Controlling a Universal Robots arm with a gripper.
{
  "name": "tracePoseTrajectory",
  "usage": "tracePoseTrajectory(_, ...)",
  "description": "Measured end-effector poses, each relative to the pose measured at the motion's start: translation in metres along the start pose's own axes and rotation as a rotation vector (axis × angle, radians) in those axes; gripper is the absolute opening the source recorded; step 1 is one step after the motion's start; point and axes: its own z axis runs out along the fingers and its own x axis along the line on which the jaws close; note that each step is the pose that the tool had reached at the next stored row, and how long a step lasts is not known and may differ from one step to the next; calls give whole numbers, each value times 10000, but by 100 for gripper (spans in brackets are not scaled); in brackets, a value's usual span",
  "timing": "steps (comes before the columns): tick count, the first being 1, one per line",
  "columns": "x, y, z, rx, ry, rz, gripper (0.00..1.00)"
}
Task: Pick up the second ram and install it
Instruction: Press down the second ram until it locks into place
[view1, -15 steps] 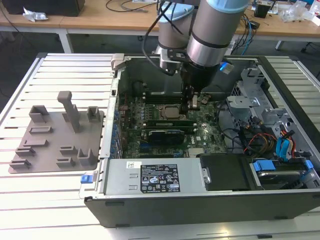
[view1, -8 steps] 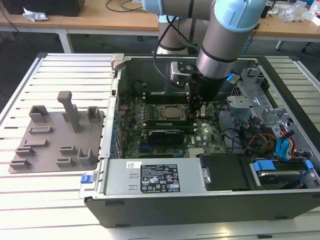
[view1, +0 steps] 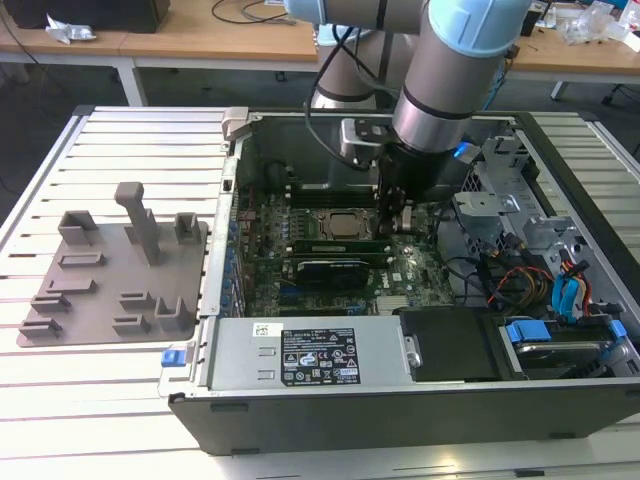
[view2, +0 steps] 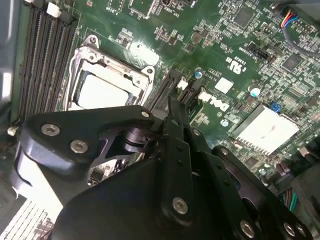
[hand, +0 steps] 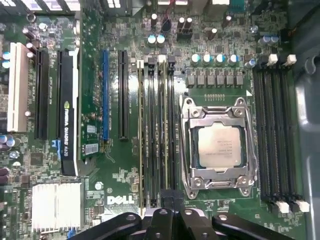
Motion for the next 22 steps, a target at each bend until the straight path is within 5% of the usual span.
tracePoseTrajectory(10, 29, 737, 146, 66, -3, -2, 10)
tracePoseTrajectory(19, 31, 747, 177, 65, -4, -2, 10)
tracePoseTrajectory(22, 24, 673, 100, 50, -63, -6, 10)
